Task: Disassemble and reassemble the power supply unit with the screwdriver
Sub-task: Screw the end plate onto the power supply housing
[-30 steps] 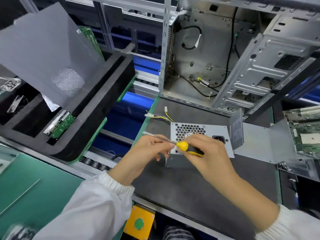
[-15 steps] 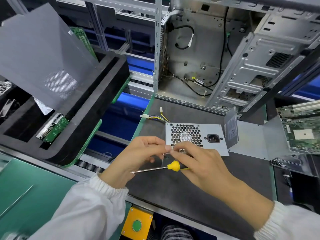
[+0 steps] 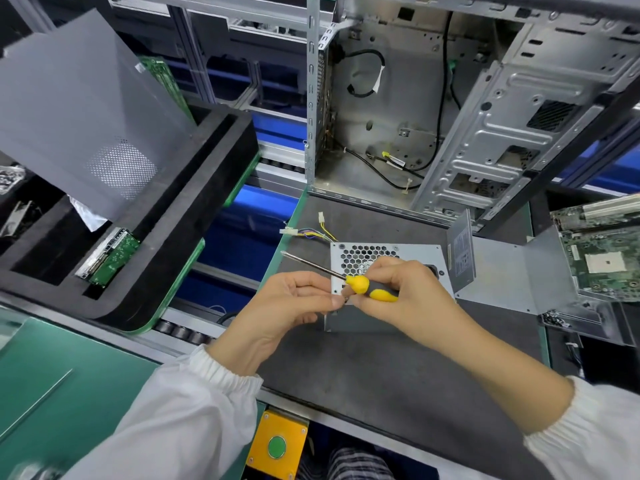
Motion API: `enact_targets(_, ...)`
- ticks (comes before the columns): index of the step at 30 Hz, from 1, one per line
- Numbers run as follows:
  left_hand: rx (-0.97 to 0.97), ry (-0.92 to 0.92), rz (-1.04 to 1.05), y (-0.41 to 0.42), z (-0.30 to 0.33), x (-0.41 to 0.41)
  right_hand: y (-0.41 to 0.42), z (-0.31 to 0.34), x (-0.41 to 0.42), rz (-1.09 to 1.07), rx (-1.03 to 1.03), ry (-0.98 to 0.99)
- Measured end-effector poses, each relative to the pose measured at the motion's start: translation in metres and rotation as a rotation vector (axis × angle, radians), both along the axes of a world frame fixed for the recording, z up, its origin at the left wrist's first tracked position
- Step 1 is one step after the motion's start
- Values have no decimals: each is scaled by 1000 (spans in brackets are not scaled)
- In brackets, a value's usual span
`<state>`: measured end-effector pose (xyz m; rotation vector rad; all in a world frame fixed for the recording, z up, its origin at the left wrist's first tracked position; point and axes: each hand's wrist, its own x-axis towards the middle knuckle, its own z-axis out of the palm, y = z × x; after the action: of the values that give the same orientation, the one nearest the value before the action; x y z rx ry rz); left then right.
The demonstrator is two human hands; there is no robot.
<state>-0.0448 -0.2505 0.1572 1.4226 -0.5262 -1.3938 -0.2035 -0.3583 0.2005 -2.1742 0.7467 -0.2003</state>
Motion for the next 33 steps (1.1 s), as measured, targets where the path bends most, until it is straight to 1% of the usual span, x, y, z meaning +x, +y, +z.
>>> enact_targets(2, 6, 24, 17, 0, 1, 0, -9, 16, -8, 56, -38, 64)
enact_targets(6, 9, 54, 16, 0, 1, 1, -25, 60, -26, 242, -250, 275)
enact_targets(9, 2, 64, -2, 0, 0, 2, -29, 87, -29, 316, -427, 328)
enact_targets(13, 2, 60, -16, 0, 0, 4, -26, 111, -31, 392, -543, 392)
enact_targets(22, 10, 46, -36, -1, 0, 4, -19, 109, -23, 446, -713, 397)
enact_targets(33, 25, 49, -22, -3, -3, 5, -18, 110, -17, 498, -837, 478)
